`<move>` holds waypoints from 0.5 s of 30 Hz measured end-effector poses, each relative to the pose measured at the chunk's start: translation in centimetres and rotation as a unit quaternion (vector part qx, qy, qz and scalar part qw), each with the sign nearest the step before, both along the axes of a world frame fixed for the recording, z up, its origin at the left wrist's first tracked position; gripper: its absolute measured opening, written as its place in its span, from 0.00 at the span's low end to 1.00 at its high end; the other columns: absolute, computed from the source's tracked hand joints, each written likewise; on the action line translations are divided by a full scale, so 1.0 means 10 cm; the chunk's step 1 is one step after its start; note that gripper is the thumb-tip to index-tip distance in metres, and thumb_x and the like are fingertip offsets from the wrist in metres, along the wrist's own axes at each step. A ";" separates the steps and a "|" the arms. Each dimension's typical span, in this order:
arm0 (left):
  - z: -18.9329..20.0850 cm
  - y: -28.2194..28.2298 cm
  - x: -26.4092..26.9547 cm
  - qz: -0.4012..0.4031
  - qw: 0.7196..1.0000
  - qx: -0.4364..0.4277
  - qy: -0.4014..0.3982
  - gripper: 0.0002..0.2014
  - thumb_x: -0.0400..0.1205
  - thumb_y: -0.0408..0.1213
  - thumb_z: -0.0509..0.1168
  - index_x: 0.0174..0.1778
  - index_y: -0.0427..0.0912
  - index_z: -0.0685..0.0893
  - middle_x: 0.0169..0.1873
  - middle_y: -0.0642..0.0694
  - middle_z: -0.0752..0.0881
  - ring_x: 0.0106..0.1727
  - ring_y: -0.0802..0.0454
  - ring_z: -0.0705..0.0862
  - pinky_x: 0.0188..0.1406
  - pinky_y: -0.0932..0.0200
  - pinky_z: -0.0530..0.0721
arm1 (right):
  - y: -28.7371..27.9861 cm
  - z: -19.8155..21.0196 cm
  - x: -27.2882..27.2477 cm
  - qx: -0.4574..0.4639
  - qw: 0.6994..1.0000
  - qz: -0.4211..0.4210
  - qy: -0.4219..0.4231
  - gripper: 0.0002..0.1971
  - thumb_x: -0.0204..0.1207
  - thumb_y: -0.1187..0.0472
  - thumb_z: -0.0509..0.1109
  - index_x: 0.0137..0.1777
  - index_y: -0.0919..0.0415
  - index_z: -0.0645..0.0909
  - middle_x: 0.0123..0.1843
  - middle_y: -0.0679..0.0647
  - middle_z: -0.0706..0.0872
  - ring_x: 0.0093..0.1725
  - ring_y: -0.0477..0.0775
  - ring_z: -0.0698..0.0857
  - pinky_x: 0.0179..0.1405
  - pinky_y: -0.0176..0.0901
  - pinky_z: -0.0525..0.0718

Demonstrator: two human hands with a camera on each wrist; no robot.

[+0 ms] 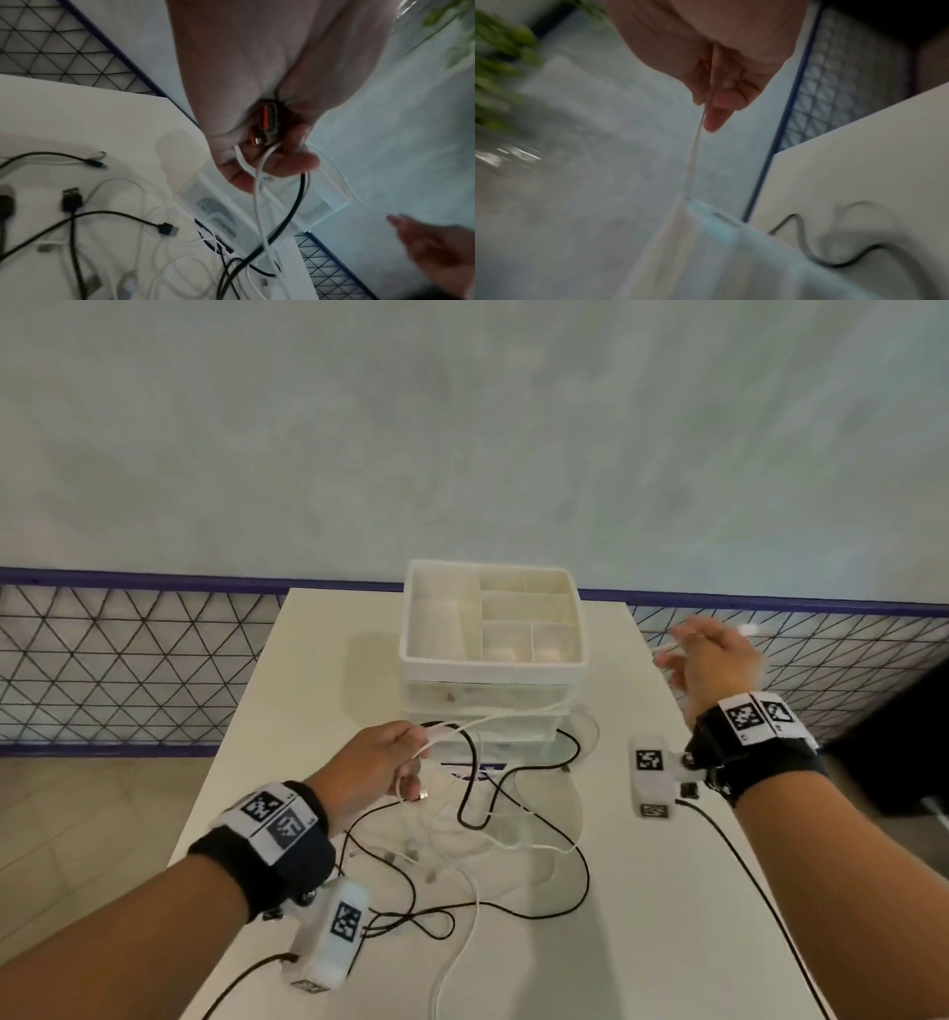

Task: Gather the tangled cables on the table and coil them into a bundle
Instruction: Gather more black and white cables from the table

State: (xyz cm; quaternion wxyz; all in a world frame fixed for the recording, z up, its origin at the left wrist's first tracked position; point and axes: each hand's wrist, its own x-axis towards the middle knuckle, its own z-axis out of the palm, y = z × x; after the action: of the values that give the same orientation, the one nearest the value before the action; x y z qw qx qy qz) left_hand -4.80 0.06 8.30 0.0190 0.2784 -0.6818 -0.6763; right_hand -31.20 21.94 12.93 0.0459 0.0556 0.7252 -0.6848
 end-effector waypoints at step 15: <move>0.29 0.25 -0.30 -0.037 0.997 -0.044 0.047 0.15 0.89 0.36 0.57 0.40 0.36 0.83 0.21 0.52 0.76 0.22 0.51 0.77 0.33 0.54 0.80 | -0.52 -0.10 1.05 0.254 0.864 0.359 0.246 0.03 0.76 0.61 0.77 0.46 0.57 0.93 0.31 0.53 0.92 0.23 0.45 0.84 0.28 0.32 0.81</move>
State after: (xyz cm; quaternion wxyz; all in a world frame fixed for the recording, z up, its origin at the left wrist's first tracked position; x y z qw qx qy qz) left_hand -7.82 2.53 11.22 0.0384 0.2201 -0.7190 -0.6581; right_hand -20.67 16.77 11.89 0.0924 -0.3691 0.8314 -0.4050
